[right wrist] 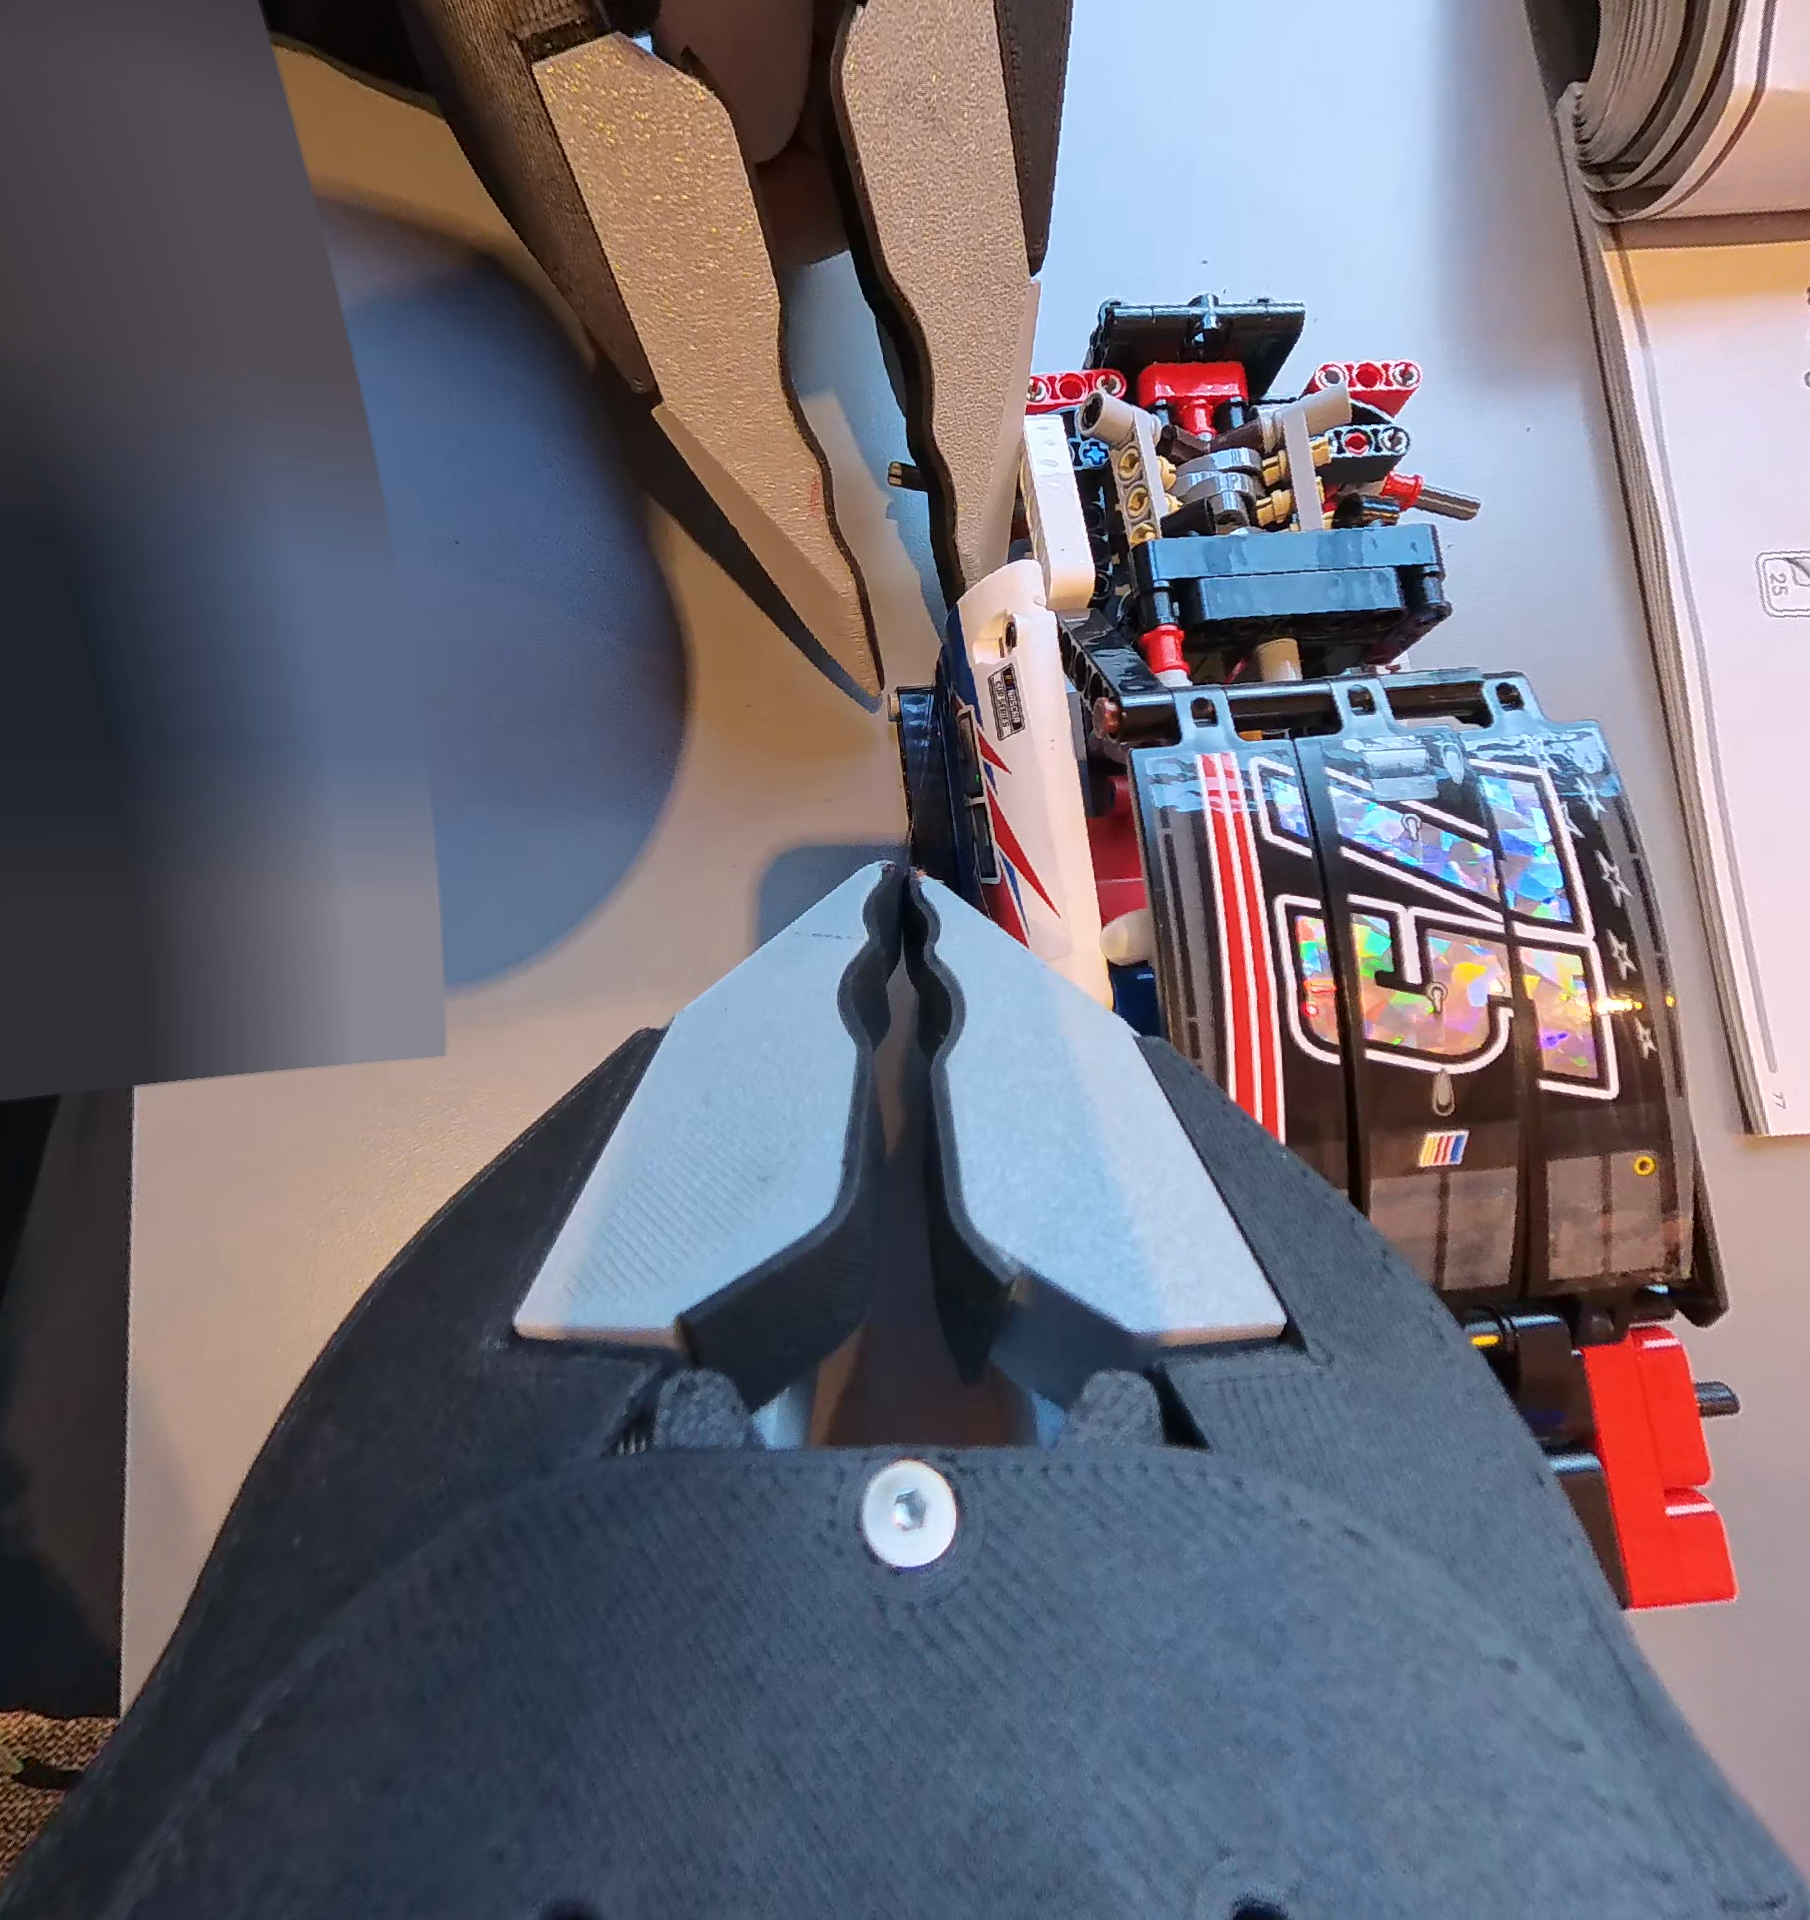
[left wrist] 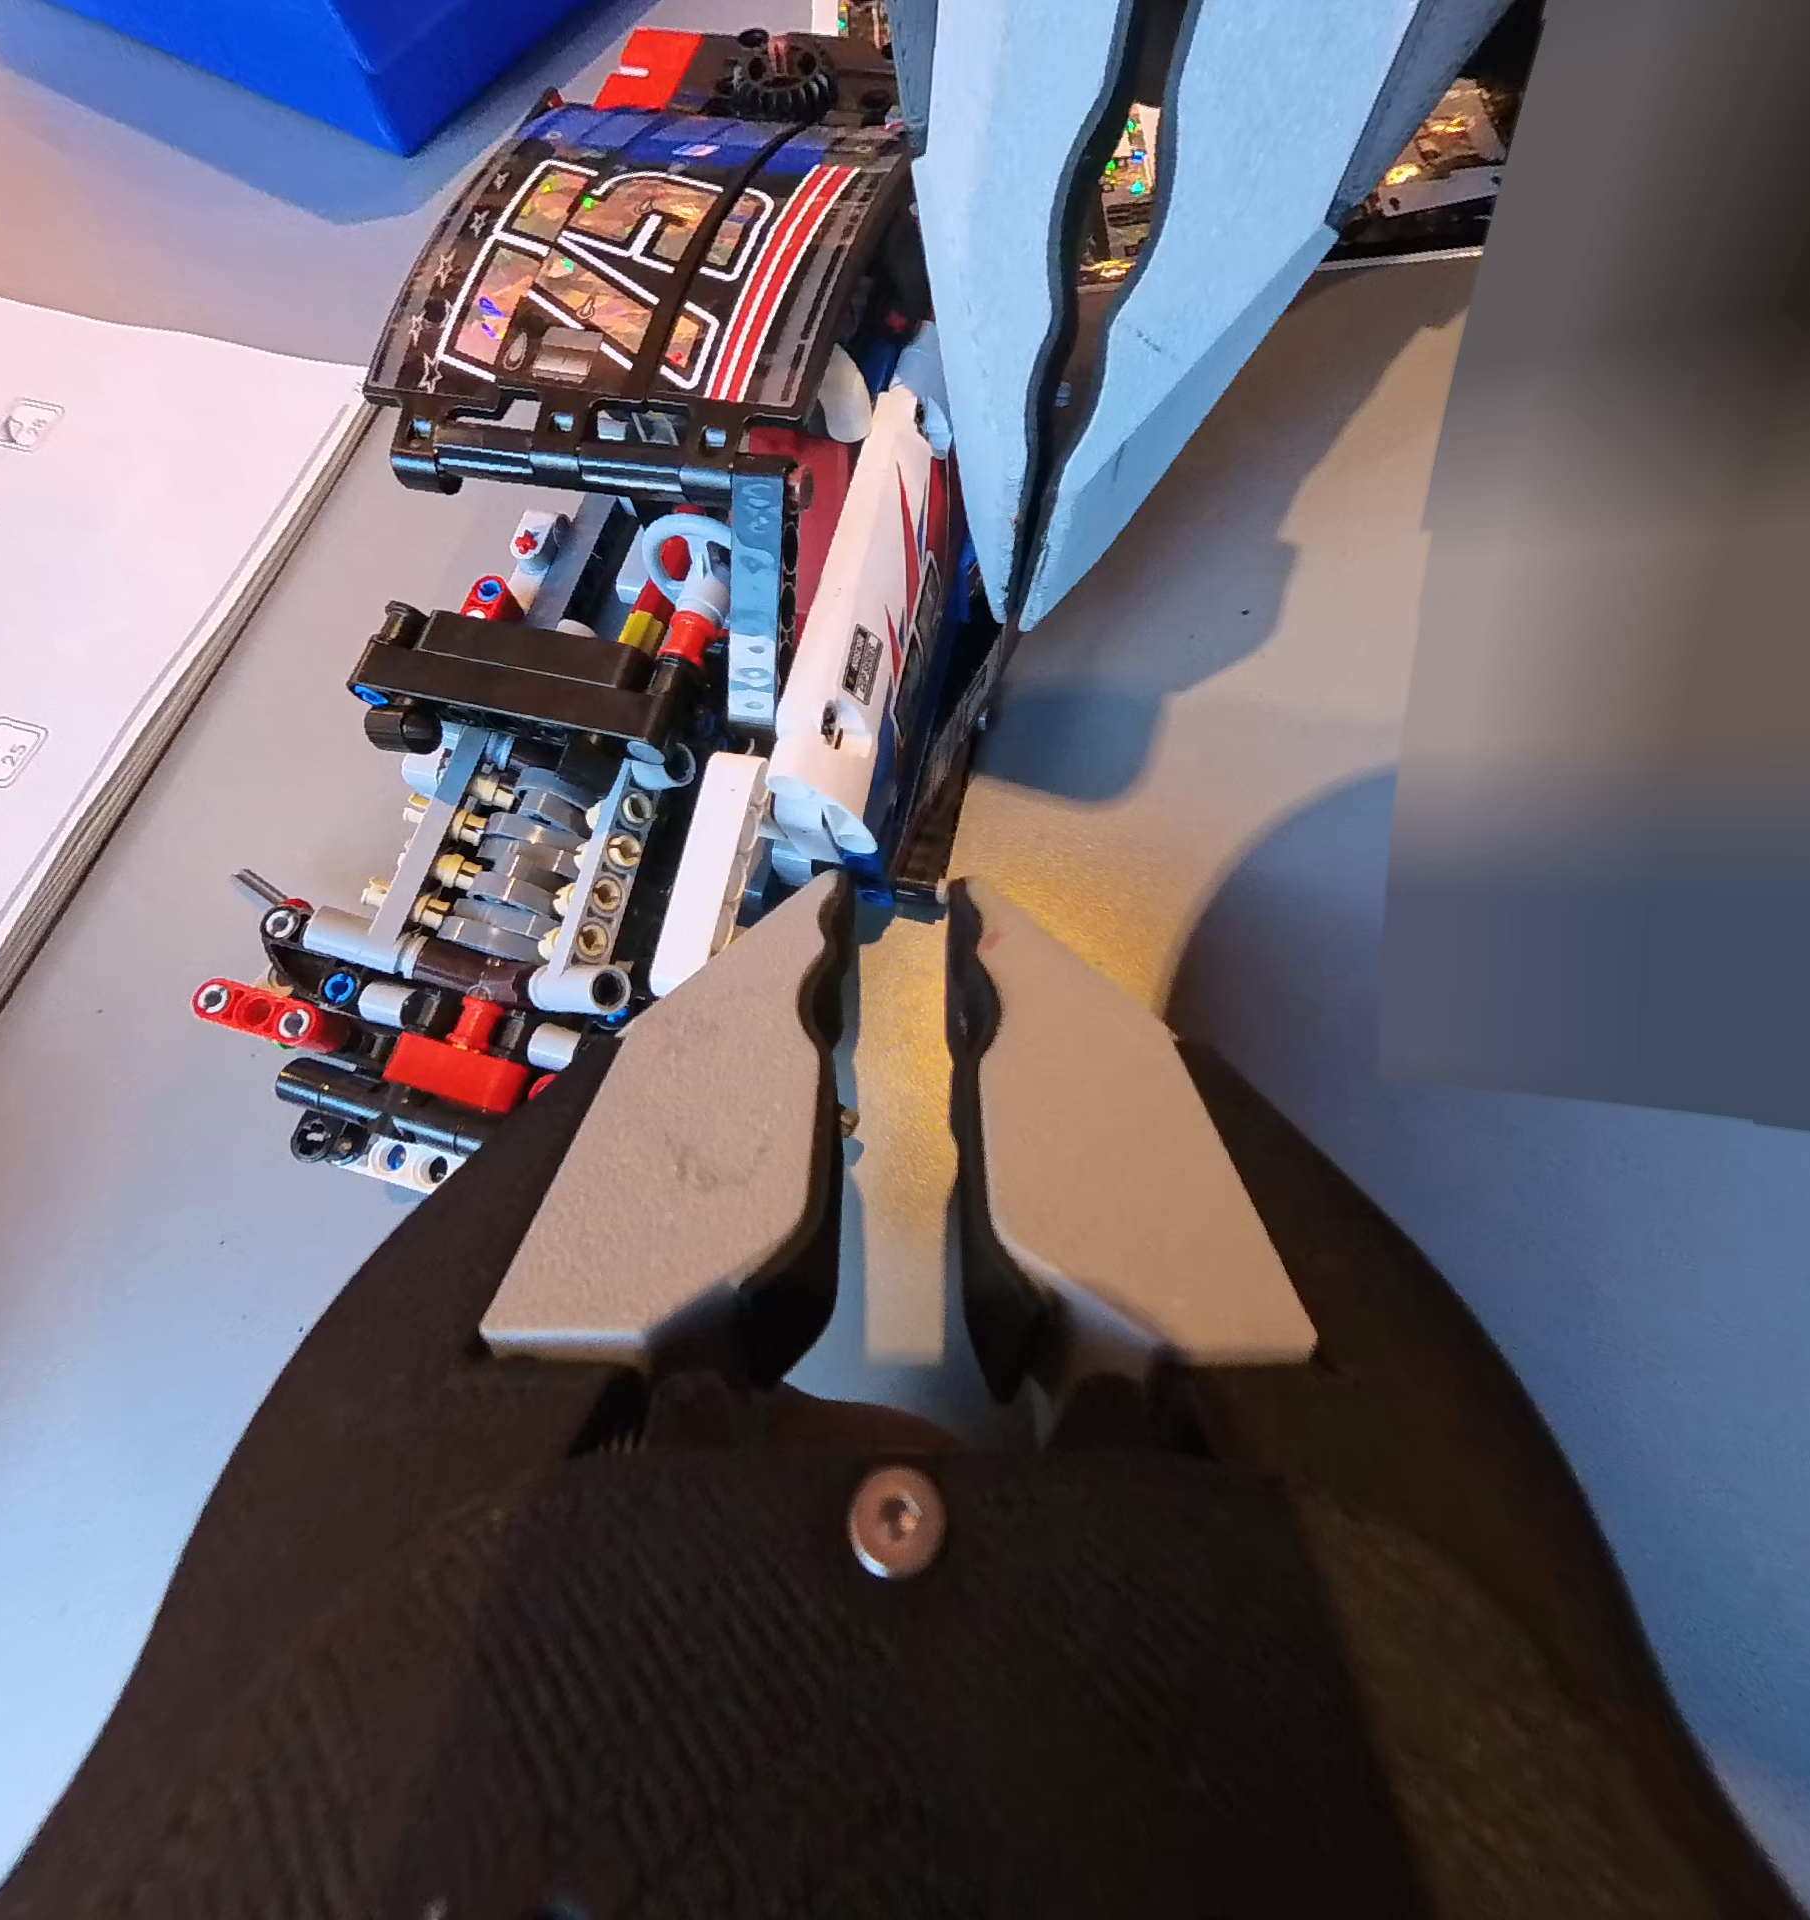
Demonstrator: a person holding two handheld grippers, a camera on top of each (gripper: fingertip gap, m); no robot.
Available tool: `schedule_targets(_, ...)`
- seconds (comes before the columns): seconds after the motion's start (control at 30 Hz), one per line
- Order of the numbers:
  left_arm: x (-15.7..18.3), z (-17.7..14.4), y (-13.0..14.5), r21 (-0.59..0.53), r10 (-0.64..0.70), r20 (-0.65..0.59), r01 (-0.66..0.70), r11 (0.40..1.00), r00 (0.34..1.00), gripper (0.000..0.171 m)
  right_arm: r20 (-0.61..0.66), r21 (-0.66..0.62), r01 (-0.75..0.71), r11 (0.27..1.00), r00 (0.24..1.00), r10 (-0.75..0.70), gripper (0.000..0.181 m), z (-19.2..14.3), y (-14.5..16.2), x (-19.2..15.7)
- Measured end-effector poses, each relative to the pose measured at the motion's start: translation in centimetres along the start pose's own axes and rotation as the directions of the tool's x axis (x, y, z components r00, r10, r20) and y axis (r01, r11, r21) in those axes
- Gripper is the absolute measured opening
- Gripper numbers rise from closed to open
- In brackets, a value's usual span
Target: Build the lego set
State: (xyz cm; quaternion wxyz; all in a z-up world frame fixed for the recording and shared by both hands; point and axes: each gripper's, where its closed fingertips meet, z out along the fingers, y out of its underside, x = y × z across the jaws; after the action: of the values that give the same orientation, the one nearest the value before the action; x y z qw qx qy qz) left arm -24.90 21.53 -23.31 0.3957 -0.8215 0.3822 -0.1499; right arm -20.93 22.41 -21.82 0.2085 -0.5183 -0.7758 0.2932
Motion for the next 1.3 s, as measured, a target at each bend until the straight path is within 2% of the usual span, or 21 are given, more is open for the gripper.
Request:
schedule_targets(0.47, -0.31, 0.21, 0.06, -0.012, -0.026, 0.026, 0.027, 1.000, 0.999, 0.010, -0.019, -0.007, 0.002, 1.000, 1.000, -0.003, 0.000, 0.00, 0.08, 0.15)
schedule_targets(1.3, -0.54, -0.02, -0.36, 0.024, -0.125, -0.014, 0.126, 0.992, 0.992, 0.008, -0.028, -0.008, 0.000, 1.000, 1.000, 0.000, 0.000, 0.04, 0.08, 0.25)
